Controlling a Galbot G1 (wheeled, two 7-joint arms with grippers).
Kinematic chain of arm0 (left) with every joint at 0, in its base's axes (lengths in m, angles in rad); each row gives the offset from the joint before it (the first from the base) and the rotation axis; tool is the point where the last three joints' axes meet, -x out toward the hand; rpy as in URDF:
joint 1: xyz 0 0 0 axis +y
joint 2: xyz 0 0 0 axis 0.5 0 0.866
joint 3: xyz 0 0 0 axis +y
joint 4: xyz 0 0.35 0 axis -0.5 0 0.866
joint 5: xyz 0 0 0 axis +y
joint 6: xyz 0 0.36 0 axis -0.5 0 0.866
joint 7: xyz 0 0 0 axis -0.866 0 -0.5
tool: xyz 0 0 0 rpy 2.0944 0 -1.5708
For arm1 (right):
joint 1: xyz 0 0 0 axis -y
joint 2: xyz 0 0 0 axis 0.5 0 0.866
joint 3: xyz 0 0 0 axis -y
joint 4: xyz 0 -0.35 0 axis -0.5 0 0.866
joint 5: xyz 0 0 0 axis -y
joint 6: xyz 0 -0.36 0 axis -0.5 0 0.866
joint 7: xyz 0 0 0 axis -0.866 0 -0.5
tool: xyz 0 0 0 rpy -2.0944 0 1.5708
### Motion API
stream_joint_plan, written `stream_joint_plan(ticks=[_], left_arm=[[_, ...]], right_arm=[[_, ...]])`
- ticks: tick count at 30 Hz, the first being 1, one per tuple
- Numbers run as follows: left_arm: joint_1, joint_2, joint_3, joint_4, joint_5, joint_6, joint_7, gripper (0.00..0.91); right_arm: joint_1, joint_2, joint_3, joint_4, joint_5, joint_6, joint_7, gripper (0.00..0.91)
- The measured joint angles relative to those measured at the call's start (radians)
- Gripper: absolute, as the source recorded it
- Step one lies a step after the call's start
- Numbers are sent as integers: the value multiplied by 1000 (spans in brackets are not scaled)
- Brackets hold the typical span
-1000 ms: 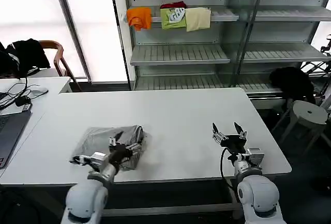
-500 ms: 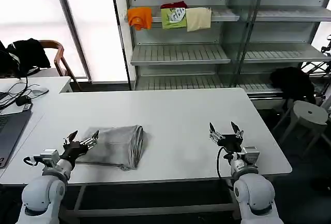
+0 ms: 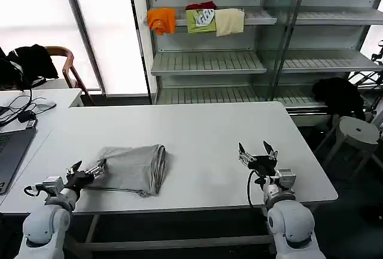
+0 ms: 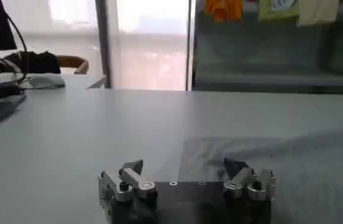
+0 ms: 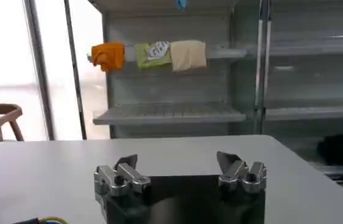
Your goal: Fold and organize the clothes.
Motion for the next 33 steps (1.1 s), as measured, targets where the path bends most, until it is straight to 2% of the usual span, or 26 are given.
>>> stream_joint_plan(ticks=[1, 3, 4, 5, 6, 8, 10, 25, 33], left_arm=[[2, -1, 1, 2, 2, -3, 3, 907], [6, -4, 3, 2, 7, -7, 8, 826], [7, -5, 4, 2, 10, -9, 11, 705], [9, -7, 5, 2, 13, -12, 14, 514], [11, -8, 6, 2, 17, -13, 16, 252], [14, -11, 9, 2, 24, -15, 23, 50], [15, -11, 10, 3, 30, -14, 30, 20], [9, -11, 10, 16, 4, 22, 73, 20], [11, -11, 1, 17, -25, 13, 76, 10]], right_arm=[[-1, 0, 0, 0, 0, 1, -1, 907], [-4, 0, 2, 0, 0, 2, -1, 907], [-4, -1, 3, 0, 0, 2, -1, 907], [-5, -2, 4, 0, 0, 3, -1, 907], [-6, -2, 4, 1, 0, 3, -1, 907], [-7, -3, 6, 3, 0, 3, -1, 907], [-8, -4, 7, 4, 0, 4, 0, 907], [-10, -11, 13, 15, 4, 7, 7, 907], [-7, -11, 11, 13, 6, 7, 8, 907]])
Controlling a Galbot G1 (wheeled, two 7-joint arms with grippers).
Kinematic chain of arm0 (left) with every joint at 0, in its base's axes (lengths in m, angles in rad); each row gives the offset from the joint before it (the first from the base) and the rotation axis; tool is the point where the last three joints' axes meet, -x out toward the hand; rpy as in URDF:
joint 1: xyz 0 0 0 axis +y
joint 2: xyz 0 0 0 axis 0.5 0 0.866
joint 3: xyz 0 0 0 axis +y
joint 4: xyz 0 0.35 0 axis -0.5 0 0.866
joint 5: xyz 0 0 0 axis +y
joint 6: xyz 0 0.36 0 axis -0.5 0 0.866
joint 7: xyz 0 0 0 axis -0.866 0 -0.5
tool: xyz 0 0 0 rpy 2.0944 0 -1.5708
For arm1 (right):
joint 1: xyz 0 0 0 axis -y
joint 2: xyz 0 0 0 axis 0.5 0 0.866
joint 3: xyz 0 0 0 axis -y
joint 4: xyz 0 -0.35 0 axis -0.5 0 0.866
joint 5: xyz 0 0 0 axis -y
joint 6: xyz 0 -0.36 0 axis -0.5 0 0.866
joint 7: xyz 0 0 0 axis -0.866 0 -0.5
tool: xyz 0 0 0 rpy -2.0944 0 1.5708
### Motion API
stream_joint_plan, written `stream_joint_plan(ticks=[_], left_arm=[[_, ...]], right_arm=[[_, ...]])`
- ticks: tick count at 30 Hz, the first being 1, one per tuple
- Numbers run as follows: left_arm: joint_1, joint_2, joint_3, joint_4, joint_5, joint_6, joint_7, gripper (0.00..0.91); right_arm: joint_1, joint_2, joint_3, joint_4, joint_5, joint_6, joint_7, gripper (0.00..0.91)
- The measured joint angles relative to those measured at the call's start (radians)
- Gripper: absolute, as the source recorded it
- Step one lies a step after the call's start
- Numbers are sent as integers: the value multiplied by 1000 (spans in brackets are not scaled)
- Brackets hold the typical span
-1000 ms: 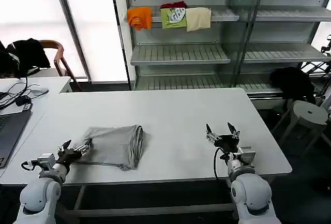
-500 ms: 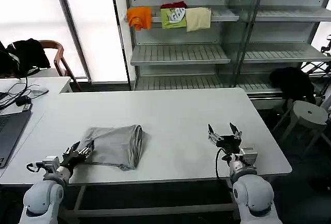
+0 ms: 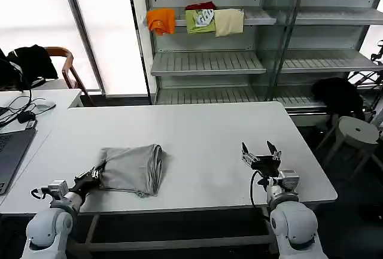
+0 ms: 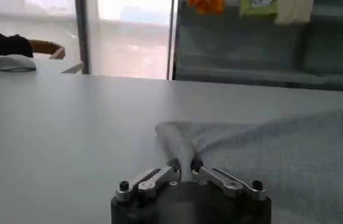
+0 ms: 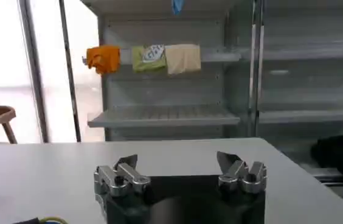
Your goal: Fold and organize the clothes.
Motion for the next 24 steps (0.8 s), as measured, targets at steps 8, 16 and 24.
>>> stream_joint_plan(ticks=[8, 16, 24], left_arm=[[-19, 29, -57, 1, 115, -88, 4, 10], [-73, 159, -175, 32, 282, -181, 48, 10], [-135, 276, -221, 17, 375, -208, 100, 20]], right_arm=[[3, -4, 0, 2, 3, 0, -1, 907], [8, 6, -10, -17, 3, 12, -3, 907], [8, 5, -8, -35, 4, 20, -6, 907]])
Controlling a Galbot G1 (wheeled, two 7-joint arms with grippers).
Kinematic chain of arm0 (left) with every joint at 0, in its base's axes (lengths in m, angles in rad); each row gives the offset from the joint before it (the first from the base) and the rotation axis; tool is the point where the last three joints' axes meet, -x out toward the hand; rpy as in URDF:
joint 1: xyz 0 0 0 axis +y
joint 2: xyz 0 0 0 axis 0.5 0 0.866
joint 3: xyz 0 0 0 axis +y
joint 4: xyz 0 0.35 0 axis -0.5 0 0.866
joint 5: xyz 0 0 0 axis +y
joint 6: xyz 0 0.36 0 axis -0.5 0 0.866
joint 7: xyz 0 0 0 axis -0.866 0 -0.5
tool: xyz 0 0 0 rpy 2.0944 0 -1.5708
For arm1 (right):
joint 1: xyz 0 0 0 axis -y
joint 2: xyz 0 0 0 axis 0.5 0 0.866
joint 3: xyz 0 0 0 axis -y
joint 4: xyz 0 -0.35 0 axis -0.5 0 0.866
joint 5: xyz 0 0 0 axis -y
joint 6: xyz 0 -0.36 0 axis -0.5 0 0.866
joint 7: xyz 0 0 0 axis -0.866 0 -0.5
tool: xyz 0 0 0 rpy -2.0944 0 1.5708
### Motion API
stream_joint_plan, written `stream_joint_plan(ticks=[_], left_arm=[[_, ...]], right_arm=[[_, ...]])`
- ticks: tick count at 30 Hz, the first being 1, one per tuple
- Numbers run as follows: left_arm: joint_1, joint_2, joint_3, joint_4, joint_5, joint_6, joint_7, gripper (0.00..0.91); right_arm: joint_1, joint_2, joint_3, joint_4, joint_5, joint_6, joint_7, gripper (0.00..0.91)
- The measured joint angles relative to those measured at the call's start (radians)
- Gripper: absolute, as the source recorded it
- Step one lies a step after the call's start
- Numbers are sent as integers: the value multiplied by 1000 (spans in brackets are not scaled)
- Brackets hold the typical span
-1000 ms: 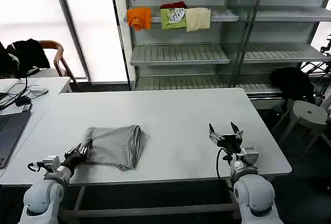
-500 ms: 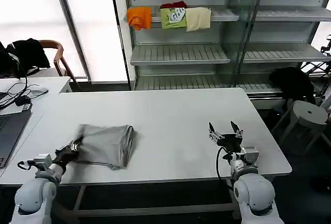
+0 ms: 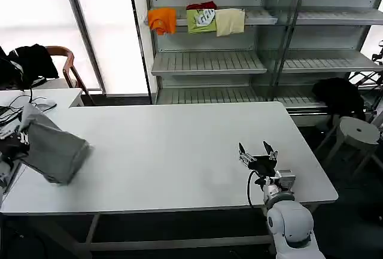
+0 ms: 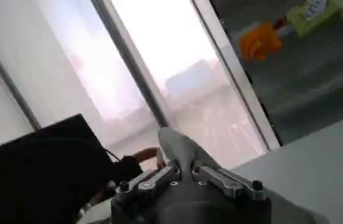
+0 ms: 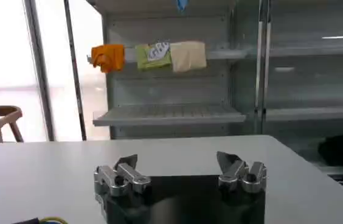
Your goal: Fold and organize the clothes.
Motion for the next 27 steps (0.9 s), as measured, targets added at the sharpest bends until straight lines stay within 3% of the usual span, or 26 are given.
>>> stream_joint_plan(ticks=[7, 18, 27], left_arm=[[15, -9, 19, -52, 83, -42, 25, 30], [104, -227, 197, -89, 215, -104, -10, 30], [103, -341, 379, -142, 188, -33, -63, 30]], right_arm=[[-18, -9, 17, -18, 6, 18, -6, 907], [-30, -30, 56, -35, 17, 28, -6, 907], [-21, -34, 71, -50, 23, 30, -5, 907]])
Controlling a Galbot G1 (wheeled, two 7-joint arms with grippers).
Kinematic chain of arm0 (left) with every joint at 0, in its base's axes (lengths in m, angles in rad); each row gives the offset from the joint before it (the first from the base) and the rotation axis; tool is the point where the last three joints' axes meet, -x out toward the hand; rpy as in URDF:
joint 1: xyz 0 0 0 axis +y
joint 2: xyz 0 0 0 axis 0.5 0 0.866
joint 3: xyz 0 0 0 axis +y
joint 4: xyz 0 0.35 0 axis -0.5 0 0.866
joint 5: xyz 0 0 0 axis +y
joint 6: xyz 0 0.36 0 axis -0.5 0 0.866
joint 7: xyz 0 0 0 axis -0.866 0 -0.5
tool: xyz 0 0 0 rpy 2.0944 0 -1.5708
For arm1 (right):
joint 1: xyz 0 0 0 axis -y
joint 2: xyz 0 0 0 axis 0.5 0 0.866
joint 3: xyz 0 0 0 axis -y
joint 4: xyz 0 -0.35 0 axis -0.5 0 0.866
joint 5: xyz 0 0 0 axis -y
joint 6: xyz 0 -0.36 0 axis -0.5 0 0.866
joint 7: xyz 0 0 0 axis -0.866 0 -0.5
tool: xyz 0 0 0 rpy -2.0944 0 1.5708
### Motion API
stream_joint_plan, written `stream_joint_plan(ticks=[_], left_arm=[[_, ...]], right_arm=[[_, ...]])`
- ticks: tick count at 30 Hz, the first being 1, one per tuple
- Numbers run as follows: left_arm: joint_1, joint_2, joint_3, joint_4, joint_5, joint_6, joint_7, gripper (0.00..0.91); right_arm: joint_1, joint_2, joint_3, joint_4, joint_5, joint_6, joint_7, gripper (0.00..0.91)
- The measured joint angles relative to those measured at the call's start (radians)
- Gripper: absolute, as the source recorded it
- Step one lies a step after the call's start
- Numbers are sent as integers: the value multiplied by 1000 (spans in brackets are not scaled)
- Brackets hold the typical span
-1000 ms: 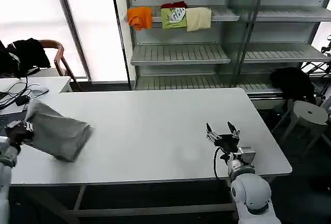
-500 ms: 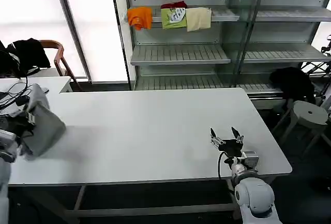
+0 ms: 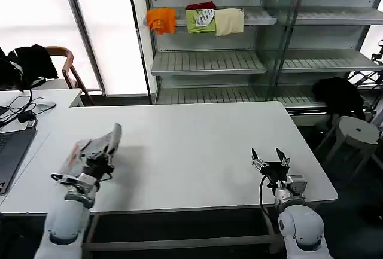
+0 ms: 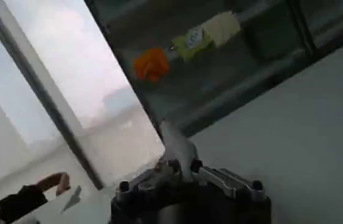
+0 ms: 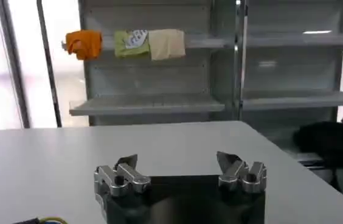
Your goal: Fold and organize the clothes.
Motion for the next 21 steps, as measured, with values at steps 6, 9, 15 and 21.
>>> stream_joint_plan(ticks=[6, 9, 15, 21], left_arm=[[-44, -65, 130, 8, -10, 62, -46, 30], [-78, -99, 196, 27, -14, 91, -71, 907], [-136, -174, 315, 79, -24, 138, -121, 907], [-154, -203, 375, 89, -56, 168, -154, 907]], right_arm=[[11, -6, -1, -9, 2, -6, 2, 907], [20, -4, -7, -14, 2, -13, 3, 907], [40, 6, -23, -24, -7, -27, 8, 907], [62, 20, -56, -32, -19, -41, 4, 907]])
